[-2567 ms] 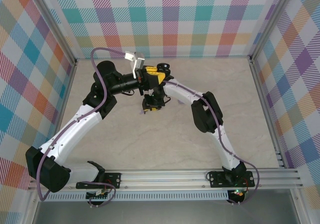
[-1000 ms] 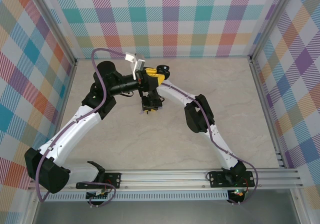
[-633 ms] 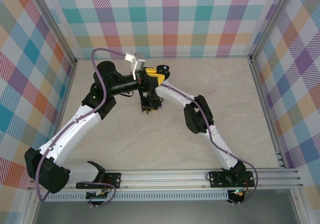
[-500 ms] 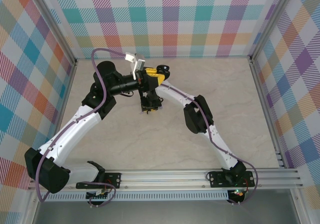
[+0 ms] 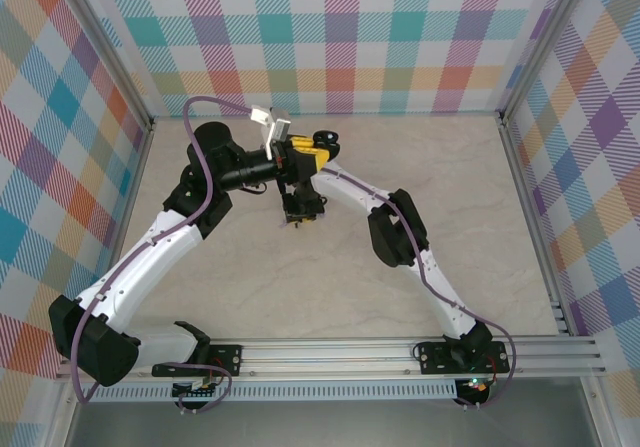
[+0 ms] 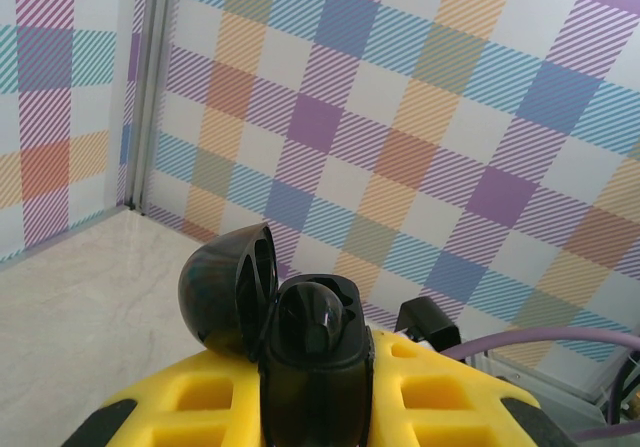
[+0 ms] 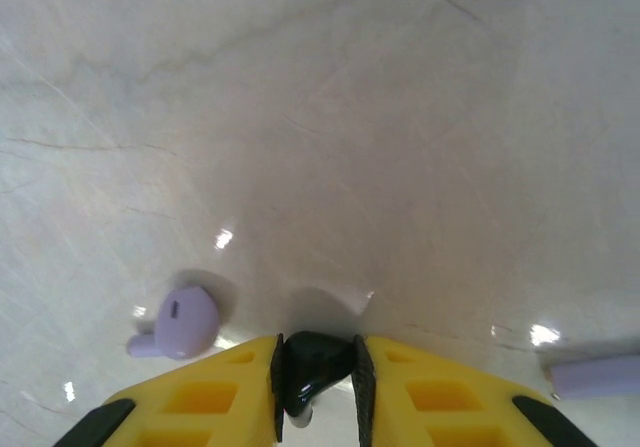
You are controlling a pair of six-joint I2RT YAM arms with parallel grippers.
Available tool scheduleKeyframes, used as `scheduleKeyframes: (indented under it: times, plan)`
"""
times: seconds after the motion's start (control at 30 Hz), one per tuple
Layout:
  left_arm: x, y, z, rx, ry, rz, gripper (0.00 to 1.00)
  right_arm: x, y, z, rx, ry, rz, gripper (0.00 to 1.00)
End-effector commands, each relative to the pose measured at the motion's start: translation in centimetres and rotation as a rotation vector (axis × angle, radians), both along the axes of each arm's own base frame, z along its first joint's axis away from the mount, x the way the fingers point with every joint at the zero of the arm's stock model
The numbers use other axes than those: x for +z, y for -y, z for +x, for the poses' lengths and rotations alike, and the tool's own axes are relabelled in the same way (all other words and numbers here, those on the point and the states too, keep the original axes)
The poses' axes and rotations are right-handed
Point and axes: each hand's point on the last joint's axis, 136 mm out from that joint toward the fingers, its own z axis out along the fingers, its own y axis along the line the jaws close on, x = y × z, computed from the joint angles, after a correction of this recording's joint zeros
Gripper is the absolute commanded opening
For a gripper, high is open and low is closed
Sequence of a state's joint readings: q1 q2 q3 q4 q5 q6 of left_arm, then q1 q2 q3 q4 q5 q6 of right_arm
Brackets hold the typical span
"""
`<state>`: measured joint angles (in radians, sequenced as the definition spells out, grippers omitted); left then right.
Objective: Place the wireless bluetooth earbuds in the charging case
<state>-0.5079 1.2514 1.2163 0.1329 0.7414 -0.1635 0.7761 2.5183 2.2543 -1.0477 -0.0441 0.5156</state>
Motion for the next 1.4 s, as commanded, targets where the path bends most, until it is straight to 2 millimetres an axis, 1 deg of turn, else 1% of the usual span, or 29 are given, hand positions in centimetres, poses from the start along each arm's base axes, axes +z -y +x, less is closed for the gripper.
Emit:
scheduleKeyframes:
  times: [0.0,0.17,0.3,0.43,0.53,0.63,0.73,0.8,0.9,1.0,1.13,1.37]
  plan:
    - [2.4,-0.9,-0.8,0.018,0.072,-0.025,0.09,-0.1,3.5,-1.4,-0.008,-0.023,-0.108,0.27]
    - [2.2,-0.9,-0.8,0.019,0.066,-0.023,0.09,1.5,5.7,-2.1,-0.030,0.009,-0.109,0.27]
    - [2.1,-0.9,-0.7,0.021,0.065,-0.023,0.09,2.2,7.9,-3.1,-0.052,0.019,-0.120,0.27]
    - [1.8,-0.9,-0.6,0.023,0.057,-0.025,0.09,2.0,10.8,-3.8,-0.098,0.010,-0.140,0.28]
    - [1.7,-0.8,-0.5,0.022,0.055,-0.028,0.09,1.7,12.8,-4.0,-0.138,0.002,-0.142,0.28]
    - [1.6,-0.7,-0.5,0.021,0.051,-0.026,0.09,1.4,14.6,-4.0,-0.172,-0.002,-0.159,0.28]
    - [1.5,-0.7,-0.4,0.021,0.047,-0.025,0.09,1.2,15.8,-3.9,-0.193,-0.003,-0.175,0.28]
    - [1.5,-0.7,-0.4,0.022,0.049,-0.025,0.09,1.3,16.1,-3.9,-0.197,-0.003,-0.172,0.28]
    - [1.5,-0.7,-0.3,0.024,0.050,-0.022,0.09,1.7,15.4,-3.9,-0.180,-0.004,-0.133,0.29]
    - [1.4,-0.6,-0.3,0.025,0.048,-0.020,0.09,2.1,14.6,-3.8,-0.165,-0.005,-0.086,0.33]
    - [1.3,-0.6,-0.3,0.023,0.046,-0.016,0.09,2.6,14.3,-3.6,-0.180,0.003,-0.069,0.38]
    - [1.3,-0.7,-0.4,0.023,0.048,-0.015,0.09,1.9,14.6,-3.4,-0.266,-0.024,-0.107,0.41]
